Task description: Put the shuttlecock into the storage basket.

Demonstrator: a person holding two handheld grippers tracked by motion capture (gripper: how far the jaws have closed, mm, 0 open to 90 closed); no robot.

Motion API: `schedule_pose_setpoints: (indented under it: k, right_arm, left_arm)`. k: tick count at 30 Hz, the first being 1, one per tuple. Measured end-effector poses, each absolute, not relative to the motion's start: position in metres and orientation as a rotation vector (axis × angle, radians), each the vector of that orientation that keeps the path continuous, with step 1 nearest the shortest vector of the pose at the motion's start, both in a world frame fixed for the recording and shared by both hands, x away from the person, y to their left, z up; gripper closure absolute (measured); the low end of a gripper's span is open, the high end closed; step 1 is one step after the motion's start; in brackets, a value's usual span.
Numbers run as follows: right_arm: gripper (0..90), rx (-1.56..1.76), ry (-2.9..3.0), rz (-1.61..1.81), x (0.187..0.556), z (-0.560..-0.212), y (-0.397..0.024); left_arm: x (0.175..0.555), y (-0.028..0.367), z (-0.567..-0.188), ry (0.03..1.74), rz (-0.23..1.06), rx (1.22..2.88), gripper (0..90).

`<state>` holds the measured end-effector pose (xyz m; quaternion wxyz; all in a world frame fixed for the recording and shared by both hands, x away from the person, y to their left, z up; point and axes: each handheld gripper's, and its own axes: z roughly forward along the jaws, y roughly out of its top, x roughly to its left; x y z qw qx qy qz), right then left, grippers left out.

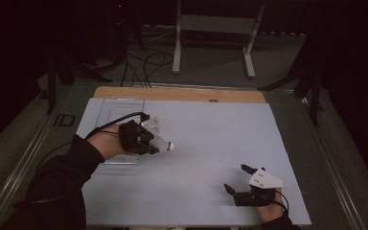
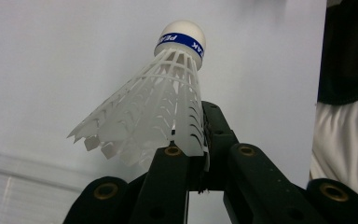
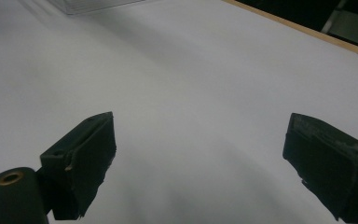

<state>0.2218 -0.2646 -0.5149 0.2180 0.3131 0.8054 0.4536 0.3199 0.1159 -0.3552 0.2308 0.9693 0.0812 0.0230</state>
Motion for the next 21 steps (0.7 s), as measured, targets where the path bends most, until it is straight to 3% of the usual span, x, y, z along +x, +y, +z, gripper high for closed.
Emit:
schedule_pose_setpoints:
  k: [21]
  right_arm:
    - [9.2,0.873,2.229,1.252,0.222,-0.515,-0.264]
  left_arm:
    - [0.324,0.191,-0.363,0.429,0.11,2.699,89.7]
